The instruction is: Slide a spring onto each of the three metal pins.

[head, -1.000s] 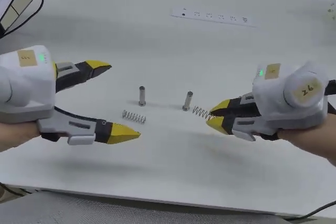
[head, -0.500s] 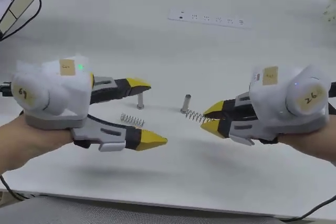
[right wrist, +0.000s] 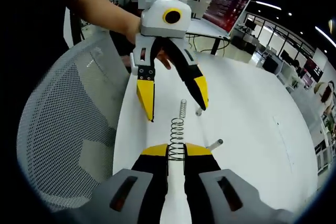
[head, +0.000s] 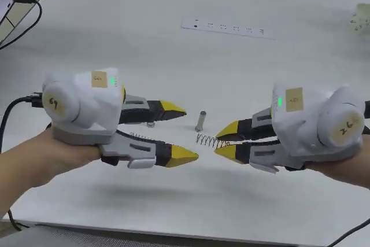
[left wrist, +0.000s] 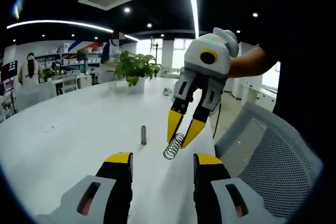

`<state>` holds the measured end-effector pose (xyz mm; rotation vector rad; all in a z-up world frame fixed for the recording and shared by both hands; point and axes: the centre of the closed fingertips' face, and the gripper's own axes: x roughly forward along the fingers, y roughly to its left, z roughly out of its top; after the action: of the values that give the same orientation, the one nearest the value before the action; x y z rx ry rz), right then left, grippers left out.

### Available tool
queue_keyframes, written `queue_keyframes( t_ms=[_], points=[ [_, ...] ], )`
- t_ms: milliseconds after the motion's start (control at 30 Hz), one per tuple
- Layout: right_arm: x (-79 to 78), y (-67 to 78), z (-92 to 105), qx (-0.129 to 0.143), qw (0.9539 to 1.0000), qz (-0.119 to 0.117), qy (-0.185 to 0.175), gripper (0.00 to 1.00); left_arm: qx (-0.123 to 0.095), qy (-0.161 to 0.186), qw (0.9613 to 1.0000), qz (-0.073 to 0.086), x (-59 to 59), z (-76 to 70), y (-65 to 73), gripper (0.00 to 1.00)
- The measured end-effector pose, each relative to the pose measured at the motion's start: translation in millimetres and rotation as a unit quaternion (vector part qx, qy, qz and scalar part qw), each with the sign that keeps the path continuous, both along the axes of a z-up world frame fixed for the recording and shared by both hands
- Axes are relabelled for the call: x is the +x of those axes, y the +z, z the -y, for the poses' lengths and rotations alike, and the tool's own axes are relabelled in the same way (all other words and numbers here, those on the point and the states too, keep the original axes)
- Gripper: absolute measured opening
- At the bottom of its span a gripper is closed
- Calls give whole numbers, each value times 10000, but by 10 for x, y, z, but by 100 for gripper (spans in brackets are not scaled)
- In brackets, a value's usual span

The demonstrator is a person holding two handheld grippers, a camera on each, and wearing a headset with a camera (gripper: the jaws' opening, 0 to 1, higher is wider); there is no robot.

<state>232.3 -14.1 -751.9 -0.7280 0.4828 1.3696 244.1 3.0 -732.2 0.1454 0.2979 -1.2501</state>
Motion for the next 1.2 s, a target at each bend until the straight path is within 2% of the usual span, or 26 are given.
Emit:
queue_keyframes(
  t_ms=[133,300,467,767,967,1067,1200],
  points=[
    [11,19,-16,43,10000,-20,-8,8,-48,-92,9999,-48,-10,59,-5,31],
    [-3,46,-24,104,9999,-58,45,8,-19,-223,9997,-87,-63,127,-44,28],
    [-17,50,-20,120,9999,-84,91,8,-103,-338,9993,-108,-100,176,-24,16],
    [-42,106,-43,265,9994,-34,222,8,-299,-357,9987,-216,-82,206,43,11],
    [-50,138,-41,311,9991,14,280,8,-308,-399,9985,-196,-102,224,51,8],
    [-60,147,-42,336,9990,22,308,8,-357,-415,9982,-244,-116,236,62,8],
    [-79,152,-43,360,9987,21,350,8,-349,-427,9983,-189,-124,233,67,6]
  ],
)
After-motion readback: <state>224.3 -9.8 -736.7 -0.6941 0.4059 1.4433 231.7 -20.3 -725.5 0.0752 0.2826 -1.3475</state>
